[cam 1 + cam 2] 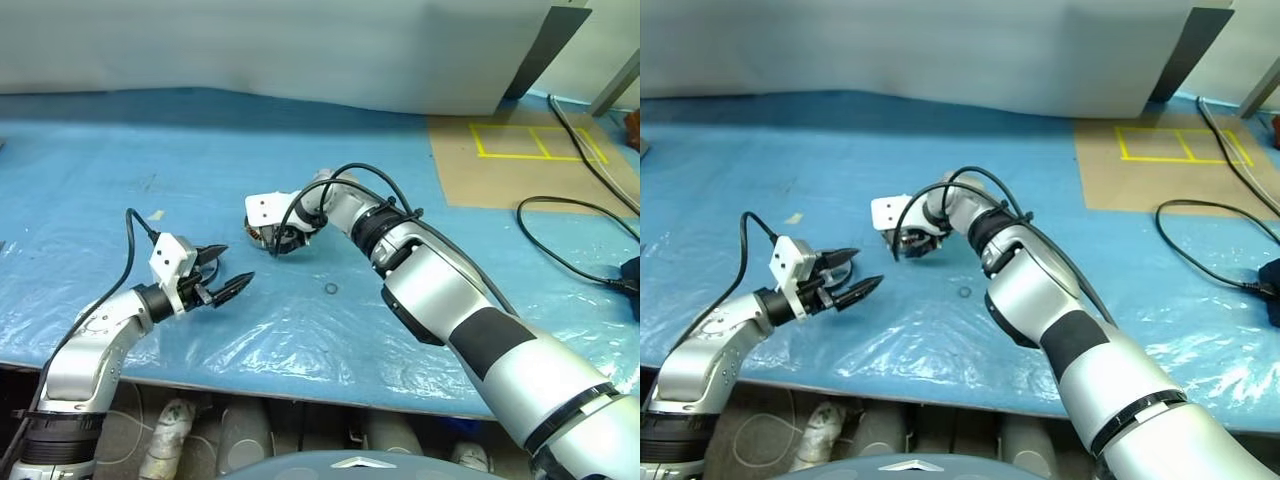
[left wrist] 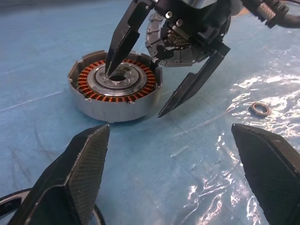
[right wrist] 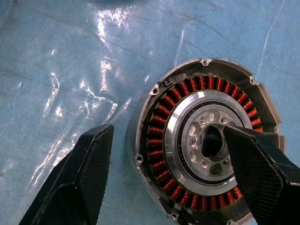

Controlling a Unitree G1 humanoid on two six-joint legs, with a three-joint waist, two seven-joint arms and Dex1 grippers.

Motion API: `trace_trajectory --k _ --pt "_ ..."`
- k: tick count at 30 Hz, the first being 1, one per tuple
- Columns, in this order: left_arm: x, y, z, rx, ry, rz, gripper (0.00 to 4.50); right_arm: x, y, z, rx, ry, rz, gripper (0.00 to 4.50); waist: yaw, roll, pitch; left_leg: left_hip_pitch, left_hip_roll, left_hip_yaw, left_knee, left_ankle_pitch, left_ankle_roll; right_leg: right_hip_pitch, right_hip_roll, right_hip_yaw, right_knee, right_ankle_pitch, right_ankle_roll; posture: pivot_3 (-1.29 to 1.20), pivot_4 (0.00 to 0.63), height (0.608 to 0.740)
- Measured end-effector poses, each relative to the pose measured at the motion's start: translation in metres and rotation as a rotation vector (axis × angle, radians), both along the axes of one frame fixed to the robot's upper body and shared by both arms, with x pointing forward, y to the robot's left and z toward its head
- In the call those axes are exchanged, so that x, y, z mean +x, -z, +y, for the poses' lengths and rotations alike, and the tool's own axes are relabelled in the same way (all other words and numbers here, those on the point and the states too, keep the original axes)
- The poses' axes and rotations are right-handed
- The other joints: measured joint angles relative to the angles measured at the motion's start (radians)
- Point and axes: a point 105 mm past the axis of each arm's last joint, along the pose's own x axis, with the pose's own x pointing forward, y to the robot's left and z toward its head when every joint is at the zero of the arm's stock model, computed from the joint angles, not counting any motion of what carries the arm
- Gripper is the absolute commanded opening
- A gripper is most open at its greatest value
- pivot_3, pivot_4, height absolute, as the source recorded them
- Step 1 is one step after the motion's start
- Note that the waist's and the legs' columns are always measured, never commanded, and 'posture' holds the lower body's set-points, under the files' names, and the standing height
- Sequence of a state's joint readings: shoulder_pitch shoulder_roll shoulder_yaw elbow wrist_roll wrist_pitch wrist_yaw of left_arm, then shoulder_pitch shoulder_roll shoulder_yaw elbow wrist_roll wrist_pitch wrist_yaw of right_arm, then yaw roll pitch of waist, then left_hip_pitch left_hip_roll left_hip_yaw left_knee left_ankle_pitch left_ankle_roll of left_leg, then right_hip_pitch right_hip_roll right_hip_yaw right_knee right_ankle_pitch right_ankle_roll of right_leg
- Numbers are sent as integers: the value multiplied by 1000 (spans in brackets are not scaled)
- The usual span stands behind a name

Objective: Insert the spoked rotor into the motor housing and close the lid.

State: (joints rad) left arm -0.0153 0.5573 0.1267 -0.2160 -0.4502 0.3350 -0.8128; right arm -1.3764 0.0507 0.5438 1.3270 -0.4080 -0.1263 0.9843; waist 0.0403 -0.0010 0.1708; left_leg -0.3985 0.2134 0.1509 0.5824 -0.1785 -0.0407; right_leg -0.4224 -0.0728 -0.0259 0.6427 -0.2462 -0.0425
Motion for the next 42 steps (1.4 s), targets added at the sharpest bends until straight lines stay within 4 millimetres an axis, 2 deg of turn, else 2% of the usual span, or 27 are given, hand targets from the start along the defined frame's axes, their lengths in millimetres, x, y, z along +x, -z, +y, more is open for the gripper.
trace_trajectory --k 4,12,15,18,19,24,28,33,37,42 --pt "1 0 -3 -6 1 -4 4359 -3 8 -4 -38 -19 18 3887 1 0 0 0 0 0 0 0 0 0 0 0 0 0 0 0 150 740" --pt "-1 -2 -5 -9 23 -5 4359 -6 7 -4 -41 -35 41 3887 1 0 0 1 0 0 0 0 0 0 0 0 0 0 0 0 150 740" --pt "-2 -2 -4 4 40 -4 4411 -5 8 -4 -43 -33 28 3297 1 0 0 1 0 0 0 0 0 0 0 0 1 0 0 0 150 740" --pt "-3 -3 -3 23 55 -3 4411 -5 7 -3 -46 -52 14 2277 1 0 0 1 0 0 0 0 0 0 0 0 1 0 0 0 150 740" --pt "-3 -4 -2 24 54 -4 4411 -5 6 -4 -57 -66 2 2144 1 0 0 2 0 1 0 0 0 1 0 1 0 0 0 0 150 740" --pt "-1 -6 -1 25 50 -13 4411 -8 10 -7 -76 -144 -37 2137 1 1 0 6 0 1 0 0 0 4 0 1 1 0 0 0 150 740" --pt "0 -6 -1 24 46 -13 4411 -15 11 -18 -120 -283 -50 2137 2 0 0 5 0 1 0 0 0 4 0 1 1 0 0 0 150 740" --pt "0 -8 -2 19 48 -15 4411 -27 10 -46 -221 -528 -115 2137 8 0 -1 2 0 1 1 1 5 4 -1 1 0 0 0 0 150 740" --pt "1 -8 -2 16 45 -9 4411 -30 10 -72 -285 -642 -179 2137 2 0 -1 3 0 1 2 -1 8 4 0 1 0 0 0 0 150 740" --pt "3 -11 -4 9 48 -16 4411 -40 10 -79 -360 -845 -315 2137 -1 0 -1 3 0 1 2 -1 8 3 0 1 1 0 0 0 150 740"
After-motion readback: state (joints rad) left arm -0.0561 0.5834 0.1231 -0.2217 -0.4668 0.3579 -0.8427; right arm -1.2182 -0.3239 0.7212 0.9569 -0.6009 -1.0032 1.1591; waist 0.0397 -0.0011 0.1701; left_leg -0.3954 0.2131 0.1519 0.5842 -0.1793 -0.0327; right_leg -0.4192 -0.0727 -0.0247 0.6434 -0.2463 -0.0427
